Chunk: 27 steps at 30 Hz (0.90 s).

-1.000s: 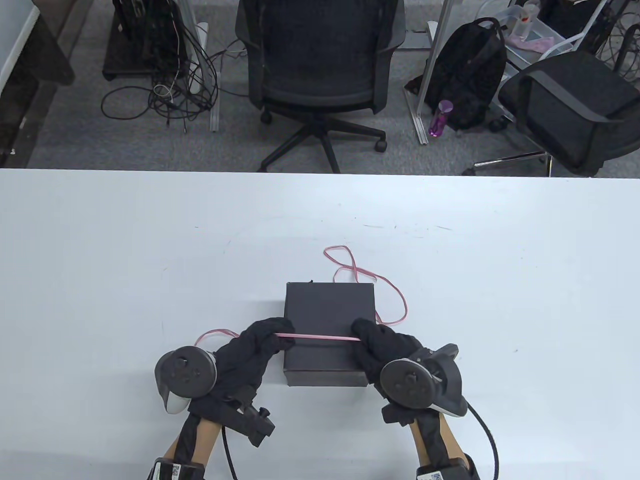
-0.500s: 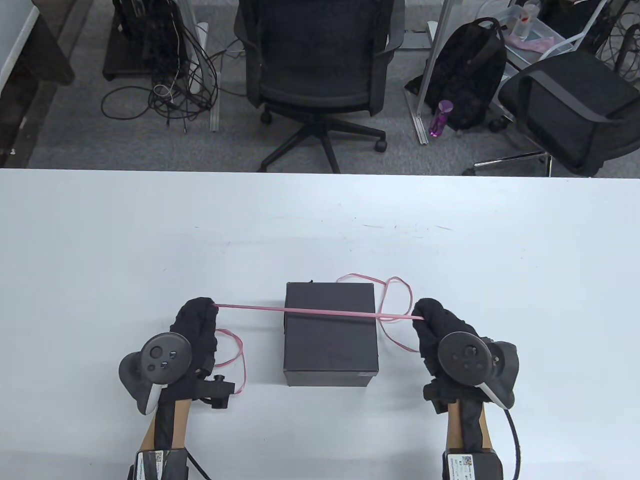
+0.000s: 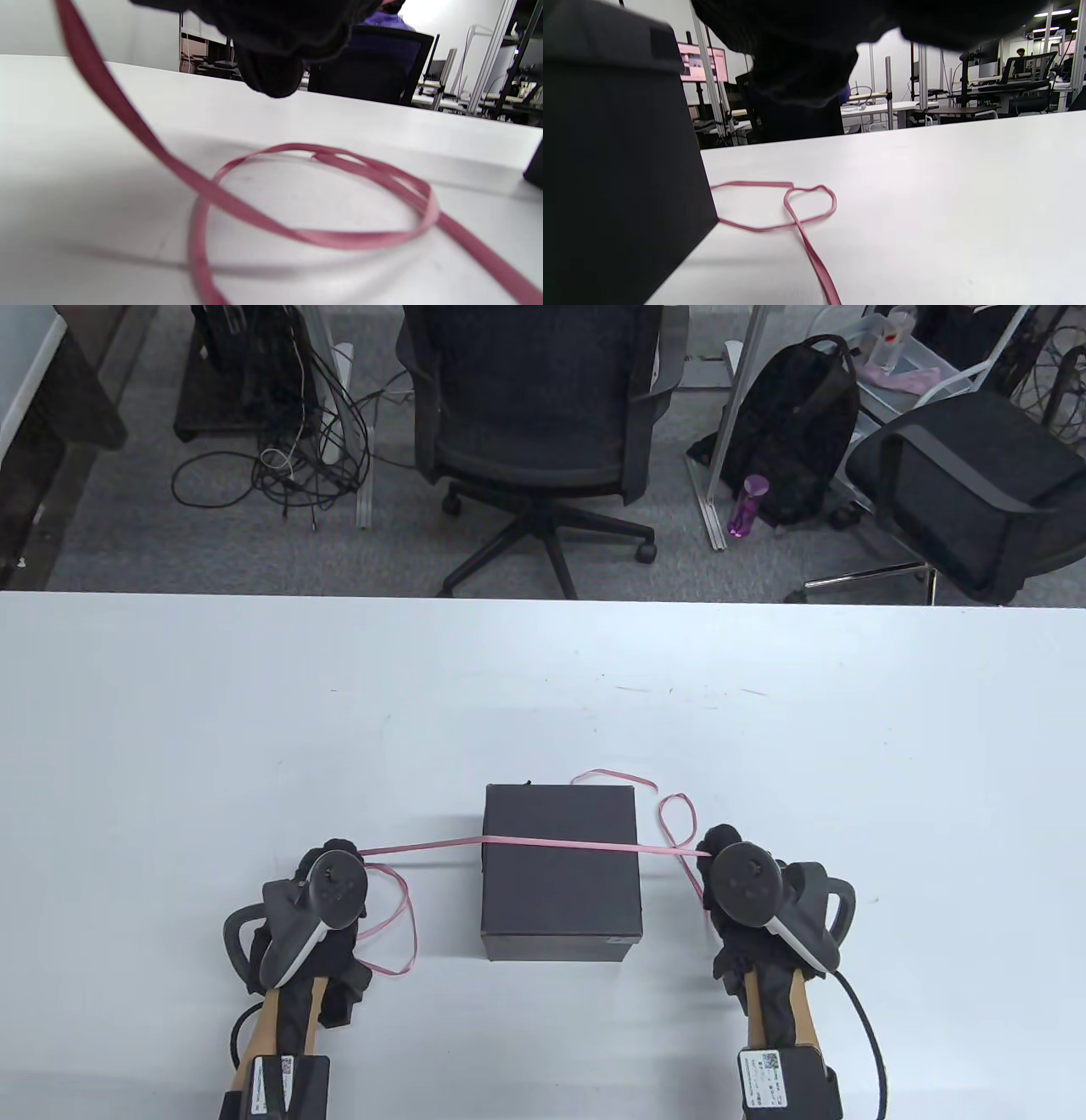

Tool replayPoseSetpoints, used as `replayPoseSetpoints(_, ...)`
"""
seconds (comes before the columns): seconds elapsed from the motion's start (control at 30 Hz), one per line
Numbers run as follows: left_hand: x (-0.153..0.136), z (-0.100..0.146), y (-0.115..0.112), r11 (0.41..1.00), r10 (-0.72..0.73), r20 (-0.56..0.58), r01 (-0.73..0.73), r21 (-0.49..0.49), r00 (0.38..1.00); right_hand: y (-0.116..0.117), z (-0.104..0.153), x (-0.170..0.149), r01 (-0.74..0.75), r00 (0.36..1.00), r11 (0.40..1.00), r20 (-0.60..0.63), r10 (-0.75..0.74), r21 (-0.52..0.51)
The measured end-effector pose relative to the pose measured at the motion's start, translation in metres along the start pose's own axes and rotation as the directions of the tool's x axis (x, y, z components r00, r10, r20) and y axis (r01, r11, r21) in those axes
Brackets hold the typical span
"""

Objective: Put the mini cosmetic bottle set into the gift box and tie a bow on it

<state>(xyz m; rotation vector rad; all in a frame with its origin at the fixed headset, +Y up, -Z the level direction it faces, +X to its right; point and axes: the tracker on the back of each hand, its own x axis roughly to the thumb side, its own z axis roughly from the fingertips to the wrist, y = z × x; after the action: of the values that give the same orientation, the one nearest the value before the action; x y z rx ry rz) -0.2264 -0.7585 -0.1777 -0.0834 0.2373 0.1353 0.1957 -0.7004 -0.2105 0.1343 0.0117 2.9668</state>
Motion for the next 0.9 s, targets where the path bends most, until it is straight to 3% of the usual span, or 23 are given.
replayPoseSetpoints(0.27,0.012,-0.002,-0.008,0.981,-0.054,0.035,0.06,-0.185,0.998,0.022,-0.005,0.002,-0.013,1.0,0.998,0.006,0.012,0.066)
replayPoseSetpoints(0.43,0.012,-0.002,0.001,0.955,0.154,0.055,-0.135,-0.265,0.986,0.027,-0.005,-0.004,-0.009,1.0,0.998,-0.006,0.01,0.054)
replayPoseSetpoints(0.57,0.023,0.002,0.003,0.928,0.324,0.213,-0.266,-0.262,0.922,0.028,-0.005,-0.004,0.019,1.0,0.995,0.002,-0.02,0.095)
replayPoseSetpoints(0.7,0.038,0.006,-0.004,0.914,0.395,0.345,-0.328,-0.238,0.851,0.031,-0.006,0.001,0.073,0.997,0.985,0.025,-0.078,0.154)
replayPoseSetpoints(0.9,0.059,0.011,-0.024,0.884,0.464,0.366,-0.397,-0.246,0.807,0.049,-0.007,0.009,0.305,0.942,0.938,0.095,-0.323,0.166)
